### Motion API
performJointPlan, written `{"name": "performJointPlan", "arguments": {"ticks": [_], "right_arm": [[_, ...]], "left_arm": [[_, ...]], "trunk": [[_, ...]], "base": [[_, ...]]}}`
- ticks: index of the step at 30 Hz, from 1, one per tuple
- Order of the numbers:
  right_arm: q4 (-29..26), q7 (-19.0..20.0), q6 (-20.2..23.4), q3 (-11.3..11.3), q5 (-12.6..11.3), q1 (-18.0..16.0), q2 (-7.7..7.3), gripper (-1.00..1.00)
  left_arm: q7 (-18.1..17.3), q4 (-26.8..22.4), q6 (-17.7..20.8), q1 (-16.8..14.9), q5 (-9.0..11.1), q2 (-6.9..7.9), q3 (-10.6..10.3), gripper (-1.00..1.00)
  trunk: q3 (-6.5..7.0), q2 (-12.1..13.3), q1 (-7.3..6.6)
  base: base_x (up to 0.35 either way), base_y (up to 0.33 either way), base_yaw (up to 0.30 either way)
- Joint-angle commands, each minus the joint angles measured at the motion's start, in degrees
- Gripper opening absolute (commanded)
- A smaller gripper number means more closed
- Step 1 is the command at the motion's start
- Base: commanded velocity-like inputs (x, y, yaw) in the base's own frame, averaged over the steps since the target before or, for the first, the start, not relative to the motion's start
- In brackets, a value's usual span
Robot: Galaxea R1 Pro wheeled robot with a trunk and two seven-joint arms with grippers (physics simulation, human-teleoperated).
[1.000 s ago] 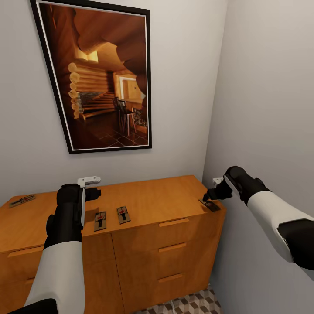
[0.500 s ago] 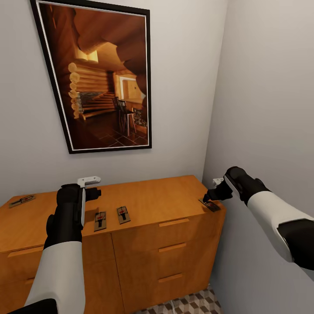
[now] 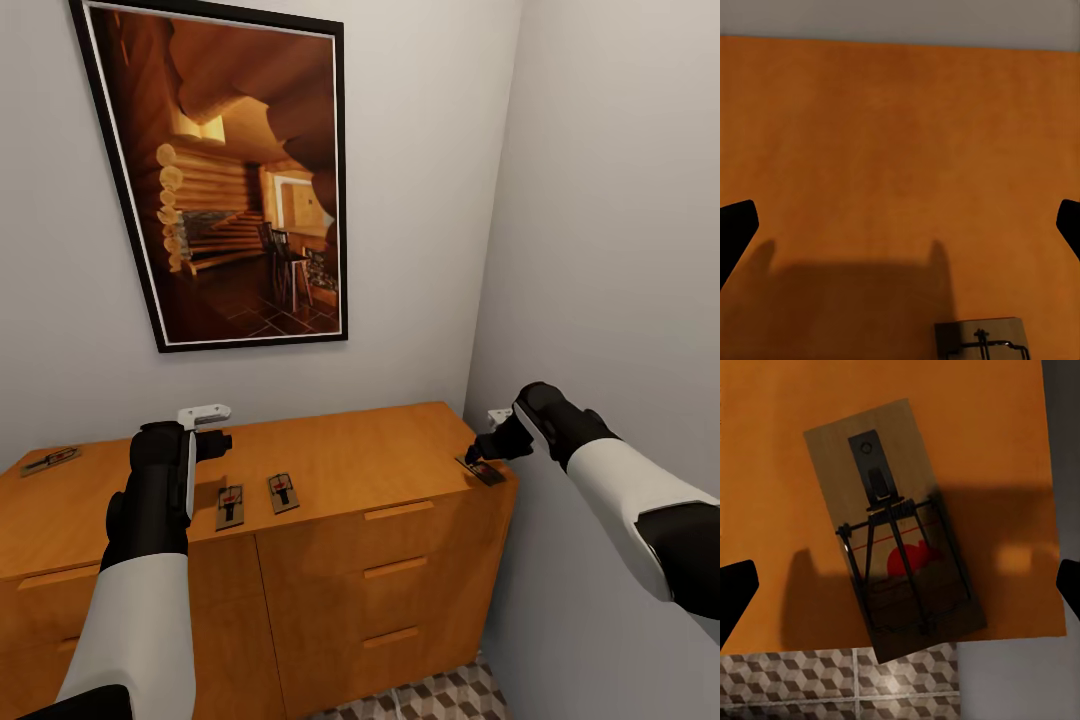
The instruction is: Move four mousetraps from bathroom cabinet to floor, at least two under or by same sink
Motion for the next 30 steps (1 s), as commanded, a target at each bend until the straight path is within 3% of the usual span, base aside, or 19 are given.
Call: {"name": "performJointPlan", "arguments": {"ticks": [1, 30], "right_arm": [[-0.05, 0.20, 0.17, 0.36, -0.06, -0.05, -0.06, 1.00], [2.51, 0.12, 0.17, 0.38, -0.11, -0.04, 0.02, 1.00]], "left_arm": [[-0.48, -0.06, 0.16, -0.06, -0.48, -0.06, 0.13, 1.00], [-0.48, -0.06, 0.16, -0.06, -0.48, -0.06, 0.13, 1.00]], "trunk": [[-0.07, -0.04, 0.00], [-0.07, -0.04, 0.00]], "base": [[0.000, 0.000, 0.000], [0.000, 0.000, 0.000]]}}
